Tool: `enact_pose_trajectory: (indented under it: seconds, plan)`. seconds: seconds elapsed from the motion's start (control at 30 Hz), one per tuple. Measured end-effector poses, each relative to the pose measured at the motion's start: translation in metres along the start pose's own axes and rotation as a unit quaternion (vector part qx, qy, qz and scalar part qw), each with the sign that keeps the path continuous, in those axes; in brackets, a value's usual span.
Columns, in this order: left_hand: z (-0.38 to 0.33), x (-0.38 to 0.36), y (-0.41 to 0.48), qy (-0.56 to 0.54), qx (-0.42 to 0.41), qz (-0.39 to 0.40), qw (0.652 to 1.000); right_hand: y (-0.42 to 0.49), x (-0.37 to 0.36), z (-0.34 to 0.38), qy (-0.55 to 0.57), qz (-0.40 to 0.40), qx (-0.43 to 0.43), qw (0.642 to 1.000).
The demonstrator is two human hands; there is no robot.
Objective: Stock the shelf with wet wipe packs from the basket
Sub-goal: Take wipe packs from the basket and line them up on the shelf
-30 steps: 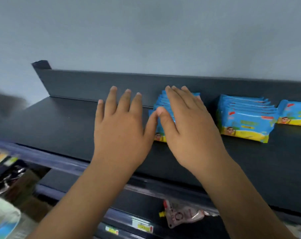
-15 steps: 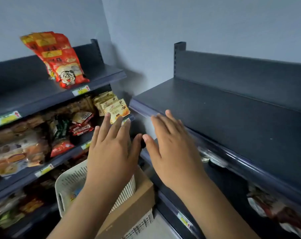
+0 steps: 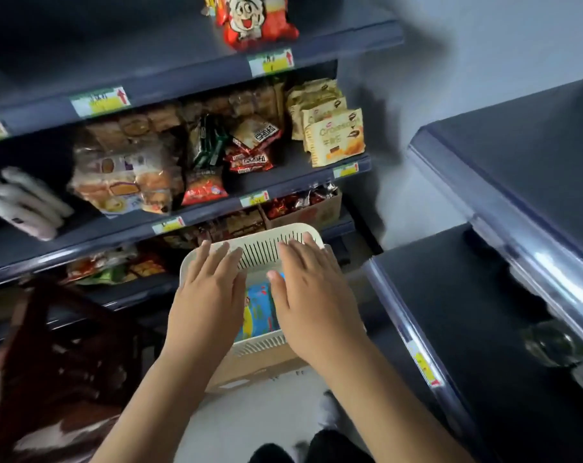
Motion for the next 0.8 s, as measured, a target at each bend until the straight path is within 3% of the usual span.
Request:
enact_pose_trajectory:
  seconds: [0.2, 0.33, 0.47, 0.8]
  plan:
    - [0.084, -0.107, -0.001, -0.046, 0.17, 0.103, 0.979, 0.015, -0.117, -0.041, -0.006, 0.151, -0.017, 0.988]
    - [0.133, -0.179, -0.017, -0.034, 0.309, 0.18, 0.933, 0.013, -0.195, -0.088, -0.01, 0.201, -0.113, 0.973]
    - [0.174, -0.23, -0.032, -0.013, 0.412, 0.2, 0.889, 0.009, -0.256, -0.125, -0.048, 0.224, -0.176, 0.957]
    - [0.217, -0.27, -0.019, 0.053, 0.465, 0.182, 0.865, 0.023, -0.312, -0.169, -0.19, 0.285, -0.281, 0.897]
Point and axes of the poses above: each hand's wrist, its own y-axis towards the middle knuckle, its own x-axis out of the back of the hand, z = x × y, the point moved 10 cm from there along y, towards the middle knuckle, and after that the axes turned 13 degrees about -z, right-handed, at the moved point
